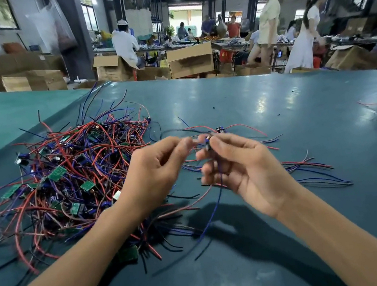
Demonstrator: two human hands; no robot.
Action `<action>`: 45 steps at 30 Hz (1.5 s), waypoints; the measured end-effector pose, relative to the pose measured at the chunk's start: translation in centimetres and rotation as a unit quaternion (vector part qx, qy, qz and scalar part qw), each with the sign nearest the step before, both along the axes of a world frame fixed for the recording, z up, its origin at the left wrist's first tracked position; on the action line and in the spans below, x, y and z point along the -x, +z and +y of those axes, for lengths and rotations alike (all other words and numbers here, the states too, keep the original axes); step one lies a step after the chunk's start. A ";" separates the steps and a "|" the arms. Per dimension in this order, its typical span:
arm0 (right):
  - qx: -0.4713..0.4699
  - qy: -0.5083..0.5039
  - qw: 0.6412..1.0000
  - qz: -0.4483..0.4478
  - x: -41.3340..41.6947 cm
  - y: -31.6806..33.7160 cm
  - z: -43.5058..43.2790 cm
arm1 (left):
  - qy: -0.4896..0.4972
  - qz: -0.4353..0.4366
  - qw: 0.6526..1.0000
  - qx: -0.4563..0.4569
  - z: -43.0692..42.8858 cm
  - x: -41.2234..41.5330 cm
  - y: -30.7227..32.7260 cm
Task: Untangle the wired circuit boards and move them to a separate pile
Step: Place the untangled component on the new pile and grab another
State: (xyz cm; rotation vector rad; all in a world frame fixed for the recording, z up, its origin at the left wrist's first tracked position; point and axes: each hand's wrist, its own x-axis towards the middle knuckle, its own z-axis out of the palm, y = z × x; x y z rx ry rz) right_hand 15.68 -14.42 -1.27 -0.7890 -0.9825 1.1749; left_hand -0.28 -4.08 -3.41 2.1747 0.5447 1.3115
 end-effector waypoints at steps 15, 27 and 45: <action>0.117 -0.259 0.750 -0.597 -11.3 6.2 10.5 | 0.108 0.353 0.922 -0.121 0.8 -0.5 -2.1; 0.244 -0.289 0.545 -0.748 -13.3 -1.6 13.5 | 0.125 0.347 0.917 -0.154 1.2 -0.6 -2.8; 0.026 -0.142 0.736 -0.662 -2.1 -0.3 18.1 | 0.130 0.350 0.914 -0.157 1.1 -0.8 -2.6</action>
